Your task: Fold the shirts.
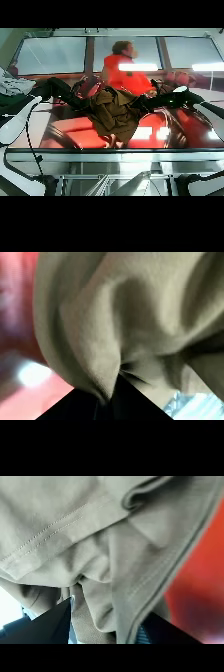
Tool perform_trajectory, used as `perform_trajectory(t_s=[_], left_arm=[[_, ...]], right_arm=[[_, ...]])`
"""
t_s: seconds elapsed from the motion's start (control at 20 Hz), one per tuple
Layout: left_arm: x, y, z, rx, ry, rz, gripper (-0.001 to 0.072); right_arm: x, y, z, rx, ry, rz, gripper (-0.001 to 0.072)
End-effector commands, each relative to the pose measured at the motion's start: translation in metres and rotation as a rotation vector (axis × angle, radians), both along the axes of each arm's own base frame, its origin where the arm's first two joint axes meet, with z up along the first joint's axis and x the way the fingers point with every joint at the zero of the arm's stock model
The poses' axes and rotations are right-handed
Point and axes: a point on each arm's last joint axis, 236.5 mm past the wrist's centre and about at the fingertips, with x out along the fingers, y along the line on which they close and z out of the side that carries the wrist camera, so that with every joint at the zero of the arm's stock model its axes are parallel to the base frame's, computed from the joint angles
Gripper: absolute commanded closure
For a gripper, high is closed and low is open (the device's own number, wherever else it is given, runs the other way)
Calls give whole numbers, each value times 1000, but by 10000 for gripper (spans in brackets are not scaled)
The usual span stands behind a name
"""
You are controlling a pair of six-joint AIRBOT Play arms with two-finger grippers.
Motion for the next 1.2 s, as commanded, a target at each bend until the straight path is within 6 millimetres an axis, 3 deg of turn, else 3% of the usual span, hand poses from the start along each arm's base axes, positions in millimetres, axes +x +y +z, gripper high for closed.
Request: perform_trajectory(t_s=[0.0, 0.05, 0.1, 0.2, 0.3, 0.4, 0.5, 0.6, 0.7, 0.8, 0.9, 1.05, 1.15], left_arm=[[-2, 5, 16, -27, 7, -9, 686], [0, 4, 23, -60, 3, -1, 686], [3, -3, 34, -119, 2, 16, 686], [5, -19, 78, -307, -7, 32, 689], [-10, -25, 158, -502, -89, -43, 690], [-33, -19, 268, -696, -303, -104, 689], [-76, -7, 376, -753, -618, -134, 689], [-120, 4, 448, -657, -930, -134, 688], [-140, 20, 500, -511, -1215, -43, 686], [-133, 42, 511, -391, -1299, 68, 685], [-106, 64, 485, -408, -1155, 159, 684], [-45, 85, 402, -492, -838, 254, 685], [-8, 89, 330, -479, -654, 290, 685]], right_arm=[[10, -18, 0, -1, -2, -48, 562], [11, -17, 0, 1, -4, -47, 693], [11, -12, 7, 34, -32, -32, 692], [8, 6, 54, 215, -106, 10, 693], [-4, 5, 125, 372, -240, 73, 694], [-22, -13, 219, 430, -488, 101, 693], [-57, -27, 317, 418, -809, 88, 693], [-95, -42, 392, 275, -1120, -8, 693], [-113, -62, 440, 64, -1368, -183, 693], [-113, -85, 460, -108, -1489, -327, 693], [-94, -93, 449, -135, -1449, -349, 693], [-32, -86, 377, -80, -1208, -278, 693], [15, -75, 299, -59, -1008, -227, 693]])
